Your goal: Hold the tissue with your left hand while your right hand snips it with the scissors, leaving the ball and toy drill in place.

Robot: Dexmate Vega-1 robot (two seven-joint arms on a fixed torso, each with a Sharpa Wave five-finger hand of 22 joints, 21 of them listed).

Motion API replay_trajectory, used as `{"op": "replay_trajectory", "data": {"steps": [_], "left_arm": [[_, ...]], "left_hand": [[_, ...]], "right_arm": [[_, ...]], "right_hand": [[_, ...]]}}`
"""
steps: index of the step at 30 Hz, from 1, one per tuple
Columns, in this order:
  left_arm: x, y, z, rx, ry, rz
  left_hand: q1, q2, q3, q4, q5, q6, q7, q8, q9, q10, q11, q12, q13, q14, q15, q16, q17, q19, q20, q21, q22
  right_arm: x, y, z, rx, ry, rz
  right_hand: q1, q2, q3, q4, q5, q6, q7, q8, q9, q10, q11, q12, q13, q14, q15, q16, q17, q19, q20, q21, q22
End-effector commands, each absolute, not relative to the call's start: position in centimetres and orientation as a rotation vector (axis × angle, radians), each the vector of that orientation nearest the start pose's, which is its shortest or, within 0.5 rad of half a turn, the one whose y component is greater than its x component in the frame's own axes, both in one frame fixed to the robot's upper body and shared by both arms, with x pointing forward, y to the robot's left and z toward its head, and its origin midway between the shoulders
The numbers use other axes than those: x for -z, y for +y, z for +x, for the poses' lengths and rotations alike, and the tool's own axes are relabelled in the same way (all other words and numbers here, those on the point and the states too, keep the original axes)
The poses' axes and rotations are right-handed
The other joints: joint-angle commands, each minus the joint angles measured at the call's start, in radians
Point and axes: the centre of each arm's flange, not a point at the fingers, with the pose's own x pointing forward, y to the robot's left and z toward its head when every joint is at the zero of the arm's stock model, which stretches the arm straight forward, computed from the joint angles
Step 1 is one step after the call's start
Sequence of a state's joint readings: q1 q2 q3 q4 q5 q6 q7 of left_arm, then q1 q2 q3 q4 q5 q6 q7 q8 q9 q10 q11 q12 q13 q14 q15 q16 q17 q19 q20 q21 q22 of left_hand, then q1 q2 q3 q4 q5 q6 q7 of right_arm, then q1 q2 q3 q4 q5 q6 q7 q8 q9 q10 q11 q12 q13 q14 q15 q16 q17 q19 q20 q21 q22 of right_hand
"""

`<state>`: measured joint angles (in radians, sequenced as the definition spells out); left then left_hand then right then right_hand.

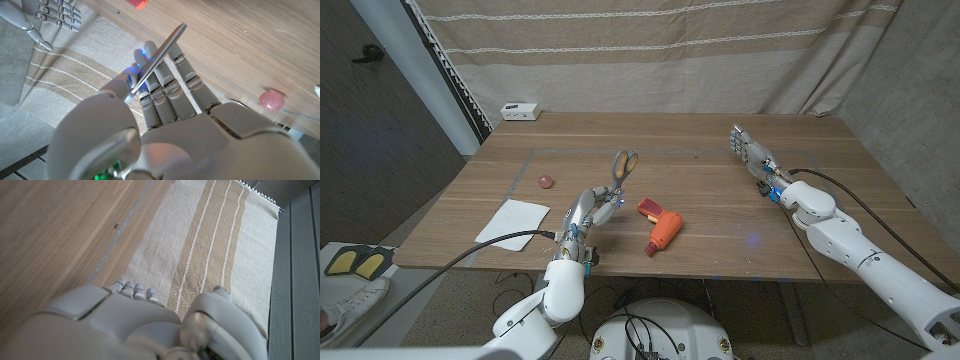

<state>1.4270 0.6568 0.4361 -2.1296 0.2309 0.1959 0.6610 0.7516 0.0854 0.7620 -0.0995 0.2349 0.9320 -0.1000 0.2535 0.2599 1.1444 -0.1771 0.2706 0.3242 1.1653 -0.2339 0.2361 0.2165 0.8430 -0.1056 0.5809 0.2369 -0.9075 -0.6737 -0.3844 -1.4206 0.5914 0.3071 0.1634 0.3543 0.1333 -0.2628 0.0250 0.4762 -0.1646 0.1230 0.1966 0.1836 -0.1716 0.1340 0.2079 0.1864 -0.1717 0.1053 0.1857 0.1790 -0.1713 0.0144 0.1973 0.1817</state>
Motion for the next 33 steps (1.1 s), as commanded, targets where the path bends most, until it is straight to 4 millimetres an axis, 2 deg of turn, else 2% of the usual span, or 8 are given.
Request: {"op": "replay_trajectory", "data": {"steps": [1,7,21,25,29,33], "left_arm": [[11.6,19.0,46.6,-0.154,-0.661,0.630],[11.0,19.1,46.8,-0.113,-0.650,0.640],[9.4,19.7,46.8,-0.058,-0.637,0.646],[8.9,19.9,46.9,-0.054,-0.638,0.664],[8.3,20.2,47.1,-0.049,-0.631,0.693],[7.9,20.2,47.3,-0.045,-0.631,0.710]], "left_hand": [[-0.003,0.008,0.002,-0.004,0.000,0.008,-0.007,0.006,0.005,0.043,-0.027,0.006,0.005,0.015,-0.001,0.000,0.003,-0.004,-0.078,0.006,0.001],[-0.004,0.011,0.000,-0.004,-0.001,0.011,-0.012,0.010,0.011,0.046,-0.028,0.008,0.008,0.019,-0.001,0.001,0.004,-0.006,-0.078,0.008,0.000],[-0.005,0.014,-0.001,-0.006,-0.004,0.016,-0.003,0.016,0.020,0.051,-0.028,0.012,0.012,0.024,-0.001,0.002,0.006,-0.008,-0.078,0.013,0.000],[-0.005,0.015,-0.002,-0.008,-0.005,0.012,-0.011,0.016,0.024,0.050,-0.028,0.013,0.014,0.028,-0.002,0.003,0.008,-0.016,-0.079,0.013,0.000],[-0.006,0.014,-0.002,-0.009,-0.006,0.013,-0.013,0.017,0.026,0.049,-0.028,0.014,0.015,0.028,-0.001,0.003,0.008,-0.020,-0.079,0.013,0.000],[-0.007,0.012,-0.003,-0.010,-0.007,0.015,-0.015,0.018,0.027,0.050,-0.028,0.015,0.017,0.029,-0.002,0.003,0.009,-0.023,-0.079,0.013,0.000]], "right_arm": [[3.0,-29.5,60.7,-0.385,-0.639,-0.237],[2.9,-29.4,60.2,-0.389,-0.640,-0.250],[2.6,-29.4,59.6,-0.388,-0.652,-0.271],[2.3,-29.3,59.5,-0.387,-0.658,-0.282],[2.2,-29.0,59.4,-0.385,-0.658,-0.305],[2.2,-28.9,59.3,-0.388,-0.659,-0.309]], "right_hand": [[0.012,0.005,0.007,0.002,-0.007,-0.027,0.016,0.003,0.004,-0.074,0.006,0.009,0.001,-0.159,-0.002,0.003,0.002,-0.076,0.008,0.008,0.003],[0.015,0.006,0.009,0.001,-0.007,-0.027,0.016,0.004,0.004,-0.071,0.008,0.010,0.001,-0.158,-0.001,0.003,0.002,-0.075,0.009,0.008,0.003],[0.020,0.008,0.012,-0.001,-0.009,-0.020,0.014,0.006,0.004,-0.065,0.007,0.012,0.001,-0.154,-0.001,0.003,0.002,-0.073,0.010,0.009,0.003],[0.021,0.008,0.013,-0.002,-0.009,-0.018,0.013,0.007,0.004,-0.064,0.008,0.013,0.001,-0.153,-0.001,0.004,0.002,-0.073,0.011,0.009,0.003],[0.025,0.009,0.016,-0.004,-0.010,-0.002,0.006,0.013,0.004,-0.059,0.008,0.014,0.001,-0.152,-0.003,0.003,0.002,-0.071,0.011,0.009,0.003],[0.032,0.009,0.020,-0.008,-0.012,0.045,-0.003,0.028,0.004,-0.042,0.004,0.020,0.001,-0.145,-0.004,0.004,0.002,-0.063,0.011,0.011,0.003]]}}
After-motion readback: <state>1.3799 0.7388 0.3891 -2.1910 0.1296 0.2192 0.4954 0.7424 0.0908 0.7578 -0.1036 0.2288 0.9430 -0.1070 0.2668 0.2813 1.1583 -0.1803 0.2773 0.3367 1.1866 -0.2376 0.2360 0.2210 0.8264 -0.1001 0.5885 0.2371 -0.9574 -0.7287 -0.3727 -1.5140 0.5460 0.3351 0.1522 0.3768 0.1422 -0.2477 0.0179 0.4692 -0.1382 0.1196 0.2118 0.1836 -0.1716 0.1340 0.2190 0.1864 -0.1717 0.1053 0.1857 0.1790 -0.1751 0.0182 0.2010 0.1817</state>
